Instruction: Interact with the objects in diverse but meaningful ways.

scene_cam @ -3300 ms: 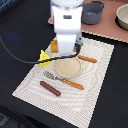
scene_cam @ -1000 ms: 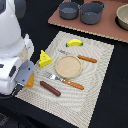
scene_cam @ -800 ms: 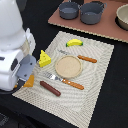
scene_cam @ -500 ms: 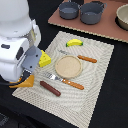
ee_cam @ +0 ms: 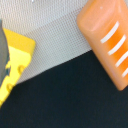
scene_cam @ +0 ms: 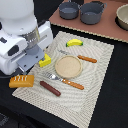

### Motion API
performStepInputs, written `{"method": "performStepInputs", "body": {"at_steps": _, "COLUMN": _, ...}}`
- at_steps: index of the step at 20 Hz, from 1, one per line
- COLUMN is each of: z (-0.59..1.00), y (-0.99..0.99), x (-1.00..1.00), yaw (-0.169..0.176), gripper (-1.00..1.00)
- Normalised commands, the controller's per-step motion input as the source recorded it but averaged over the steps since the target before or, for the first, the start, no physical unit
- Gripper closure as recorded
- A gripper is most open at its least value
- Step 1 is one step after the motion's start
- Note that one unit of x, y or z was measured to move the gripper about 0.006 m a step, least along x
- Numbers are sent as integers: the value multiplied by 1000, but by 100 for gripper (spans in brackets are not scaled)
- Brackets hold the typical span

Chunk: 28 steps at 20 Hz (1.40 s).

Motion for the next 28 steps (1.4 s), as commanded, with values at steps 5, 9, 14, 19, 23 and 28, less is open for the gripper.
{"method": "performStepInputs", "body": {"at_steps": 5, "z": -166, "y": 669, "x": -44, "yaw": 8, "gripper": -100}}
{"method": "performStepInputs", "body": {"at_steps": 9, "z": -191, "y": 622, "x": -62, "yaw": 18, "gripper": -100}}
{"method": "performStepInputs", "body": {"at_steps": 14, "z": -210, "y": 486, "x": 0, "yaw": -2, "gripper": -100}}
{"method": "performStepInputs", "body": {"at_steps": 19, "z": -246, "y": 325, "x": -27, "yaw": -14, "gripper": -100}}
{"method": "performStepInputs", "body": {"at_steps": 23, "z": -295, "y": 66, "x": -305, "yaw": -58, "gripper": -100}}
{"method": "performStepInputs", "body": {"at_steps": 28, "z": -237, "y": 1, "x": -369, "yaw": -108, "gripper": -100}}
